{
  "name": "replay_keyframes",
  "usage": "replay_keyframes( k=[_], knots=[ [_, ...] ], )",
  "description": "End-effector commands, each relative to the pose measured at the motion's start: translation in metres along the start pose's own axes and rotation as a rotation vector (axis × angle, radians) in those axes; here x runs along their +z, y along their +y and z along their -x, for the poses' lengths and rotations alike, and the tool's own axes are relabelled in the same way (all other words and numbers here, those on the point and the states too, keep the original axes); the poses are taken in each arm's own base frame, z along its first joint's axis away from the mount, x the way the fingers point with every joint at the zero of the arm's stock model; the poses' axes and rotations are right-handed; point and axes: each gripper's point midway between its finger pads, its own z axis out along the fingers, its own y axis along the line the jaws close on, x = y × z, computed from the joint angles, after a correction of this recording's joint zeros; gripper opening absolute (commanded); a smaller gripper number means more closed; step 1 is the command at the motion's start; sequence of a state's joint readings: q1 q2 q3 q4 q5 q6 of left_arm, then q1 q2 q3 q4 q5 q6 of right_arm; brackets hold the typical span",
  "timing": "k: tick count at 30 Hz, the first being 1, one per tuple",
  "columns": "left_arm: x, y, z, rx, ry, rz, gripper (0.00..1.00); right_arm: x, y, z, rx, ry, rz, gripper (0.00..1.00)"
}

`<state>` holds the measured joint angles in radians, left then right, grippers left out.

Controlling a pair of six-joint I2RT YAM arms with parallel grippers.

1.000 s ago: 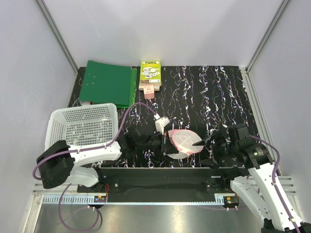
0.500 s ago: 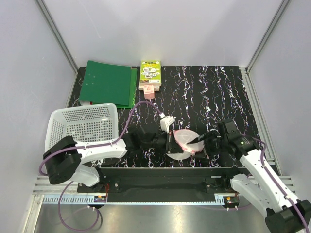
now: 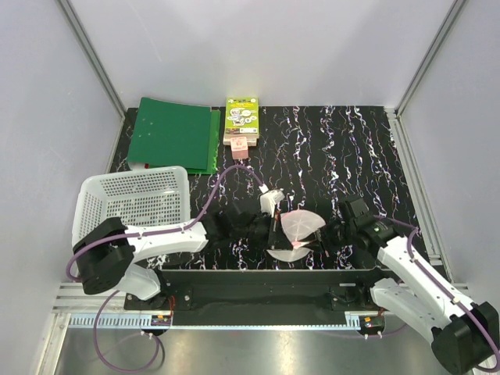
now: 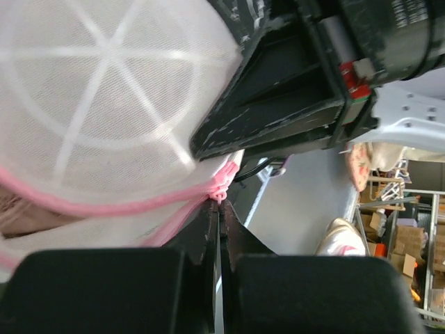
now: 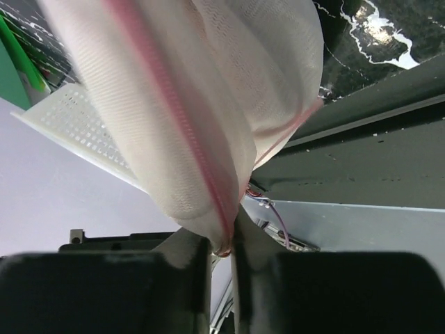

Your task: Place the bra in the laundry bag and zip it closed

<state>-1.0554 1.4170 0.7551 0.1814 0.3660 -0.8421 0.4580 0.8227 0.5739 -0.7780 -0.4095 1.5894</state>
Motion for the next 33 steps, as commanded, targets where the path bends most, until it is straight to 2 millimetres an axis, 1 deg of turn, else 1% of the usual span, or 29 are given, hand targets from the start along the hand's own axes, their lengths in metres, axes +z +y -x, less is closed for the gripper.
replay_keyframes(
  k=[1,2,3,5,6,7,9,10,11,13,15,16,17,18,19,20,21,22,23,24,25,26,27,28,29,30,31,32,33],
  knots=[
    [-0.008,0.018,-0.005,0.022,0.021,0.113,0.0,0.006,-0.001,0.016,-0.091,-0.081,0.004,0.1],
    [-0.011,0.023,-0.007,0.03,0.028,0.135,0.0,0.005,0.002,0.018,-0.117,-0.101,0.01,0.07],
    [-0.014,0.035,-0.018,0.037,0.064,0.178,0.0,0.004,0.005,0.02,-0.145,-0.107,0.016,0.04],
    [-0.019,0.045,-0.023,0.051,0.076,0.215,0.0,0.002,0.008,0.025,-0.228,-0.113,0.019,0.0],
    [-0.025,0.052,-0.029,0.071,0.095,0.244,0.0,0.001,0.014,0.027,-0.264,-0.109,0.041,0.0],
    [-0.027,0.058,-0.03,0.084,0.099,0.267,0.0,0.002,0.014,0.031,-0.348,-0.105,0.04,0.0],
    [-0.035,0.072,-0.03,0.127,0.115,0.34,0.0,-0.001,0.029,0.03,-0.45,-0.071,0.105,0.0],
    [-0.039,0.079,-0.026,0.138,0.106,0.374,0.0,-0.002,0.033,0.03,-0.546,-0.055,0.106,0.0],
    [-0.043,0.082,-0.024,0.156,0.116,0.397,0.0,-0.002,0.037,0.031,-0.586,-0.049,0.11,0.0],
    [-0.049,0.089,-0.014,0.156,0.099,0.424,0.0,-0.001,0.048,0.032,-0.718,-0.018,0.116,0.0],
    [-0.055,0.093,-0.002,0.15,0.08,0.438,0.0,-0.002,0.06,0.035,-0.795,-0.012,0.125,0.0],
    [-0.056,0.093,0.001,0.148,0.077,0.434,0.0,-0.002,0.07,0.034,-0.863,0.006,0.141,0.0],
    [-0.056,0.091,0.006,0.155,0.069,0.427,0.0,-0.002,0.075,0.033,-0.887,0.024,0.147,0.0],
    [-0.056,0.091,0.009,0.152,0.065,0.424,0.0,0.005,0.076,0.037,-0.91,0.052,0.128,0.0],
    [-0.054,0.09,0.01,0.153,0.073,0.415,0.0,0.002,0.088,0.031,-0.928,0.095,0.164,0.0],
    [-0.053,0.086,0.014,0.157,0.07,0.404,0.0,0.002,0.09,0.032,-0.921,0.115,0.159,0.01],
    [-0.051,0.083,0.017,0.156,0.068,0.393,0.0,0.007,0.092,0.036,-0.913,0.127,0.149,0.04],
    [-0.048,0.078,0.016,0.152,0.079,0.37,0.0,0.005,0.101,0.035,-0.925,0.126,0.164,0.07],
    [-0.044,0.071,0.023,0.151,0.062,0.342,0.0,0.006,0.103,0.035,-0.92,0.132,0.156,0.15],
    [-0.042,0.067,0.024,0.144,0.058,0.323,0.0,0.01,0.102,0.039,-0.895,0.14,0.12,0.35],
    [-0.038,0.06,0.025,0.134,0.059,0.288,0.0,0.006,0.111,0.046,-0.899,0.094,0.092,0.43],
    [-0.031,0.052,0.033,0.121,0.04,0.257,0.0,0.001,0.099,0.047,-0.858,0.104,0.005,0.51],
    [-0.028,0.048,0.035,0.109,0.035,0.237,0.0,-0.004,0.098,0.05,-0.848,0.078,-0.038,0.7],
    [-0.024,0.041,0.037,0.098,0.035,0.203,0.0,-0.014,0.106,0.058,-0.854,0.003,-0.064,0.76],
    [-0.018,0.035,0.043,0.08,0.017,0.174,0.0,-0.022,0.101,0.057,-0.832,-0.009,-0.092,0.82],
    [-0.015,0.03,0.045,0.073,0.011,0.156,0.0,-0.034,0.104,0.053,-0.807,-0.049,-0.077,0.89],
    [-0.012,0.025,0.047,0.065,0.009,0.133,0.0,-0.039,0.1,0.054,-0.787,-0.077,-0.089,0.92],
    [-0.008,0.017,0.053,0.057,-0.012,0.103,0.0,-0.043,0.093,0.051,-0.761,-0.079,-0.1,0.93],
    [-0.004,0.015,0.054,0.05,-0.01,0.09,0.0,-0.052,0.091,0.045,-0.731,-0.096,-0.077,0.93]
  ],
)
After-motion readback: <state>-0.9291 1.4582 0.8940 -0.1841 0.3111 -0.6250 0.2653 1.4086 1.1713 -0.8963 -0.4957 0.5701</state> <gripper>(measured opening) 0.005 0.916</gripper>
